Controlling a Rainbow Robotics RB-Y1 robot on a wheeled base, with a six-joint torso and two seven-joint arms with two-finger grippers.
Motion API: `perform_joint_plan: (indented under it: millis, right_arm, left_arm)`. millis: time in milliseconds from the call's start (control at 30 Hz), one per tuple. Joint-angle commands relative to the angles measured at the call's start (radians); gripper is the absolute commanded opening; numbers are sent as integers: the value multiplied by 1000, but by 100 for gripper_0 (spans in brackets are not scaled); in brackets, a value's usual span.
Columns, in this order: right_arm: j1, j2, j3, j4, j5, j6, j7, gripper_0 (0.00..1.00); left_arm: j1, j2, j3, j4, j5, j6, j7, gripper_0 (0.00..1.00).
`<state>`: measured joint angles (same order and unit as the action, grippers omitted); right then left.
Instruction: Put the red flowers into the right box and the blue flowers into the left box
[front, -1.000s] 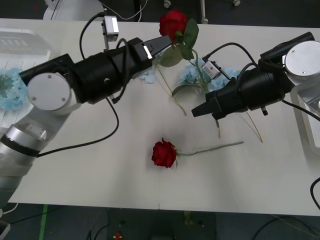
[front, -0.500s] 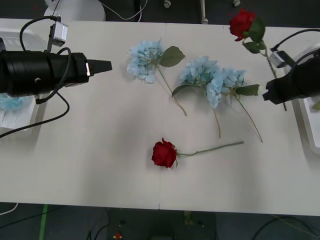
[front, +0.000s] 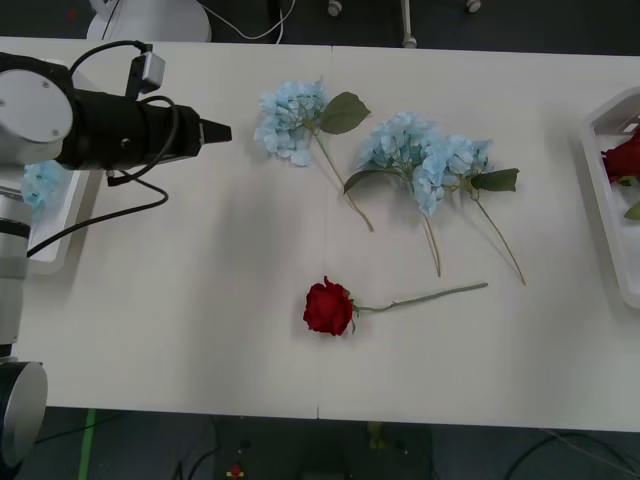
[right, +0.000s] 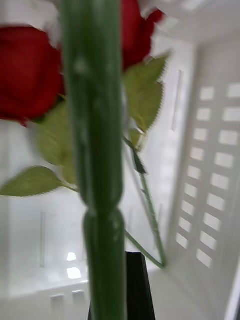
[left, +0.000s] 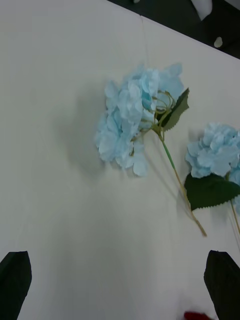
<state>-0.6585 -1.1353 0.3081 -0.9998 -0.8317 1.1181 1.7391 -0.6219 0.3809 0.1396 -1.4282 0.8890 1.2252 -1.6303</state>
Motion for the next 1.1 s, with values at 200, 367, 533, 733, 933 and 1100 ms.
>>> perform_joint_plan:
  millis: [200,367,533,733,933,1100]
  right_arm:
    - [-38,-12,-11,208,198,-44,-4,0]
    - [-36,51,-9,259,303,-78,-23,0]
    - [-36,104,-9,305,373,-130,-33,0]
    - [-36,131,-9,336,391,-172,-27,7]
    - [-38,126,-14,331,391,-172,-23,59]
    - [-38,97,-46,294,385,-162,19,76]
  left_arm:
    - [-240,-140,-256,232,-212,-242,165,100]
    - [-291,-180,-316,316,-235,-329,182,100]
    - [-338,-203,-403,427,-231,-486,199,100]
    - [-375,-215,-471,549,-211,-595,216,100]
    - [-389,-215,-497,585,-211,-599,241,100]
    - [-397,-218,-509,640,-182,-622,253,100]
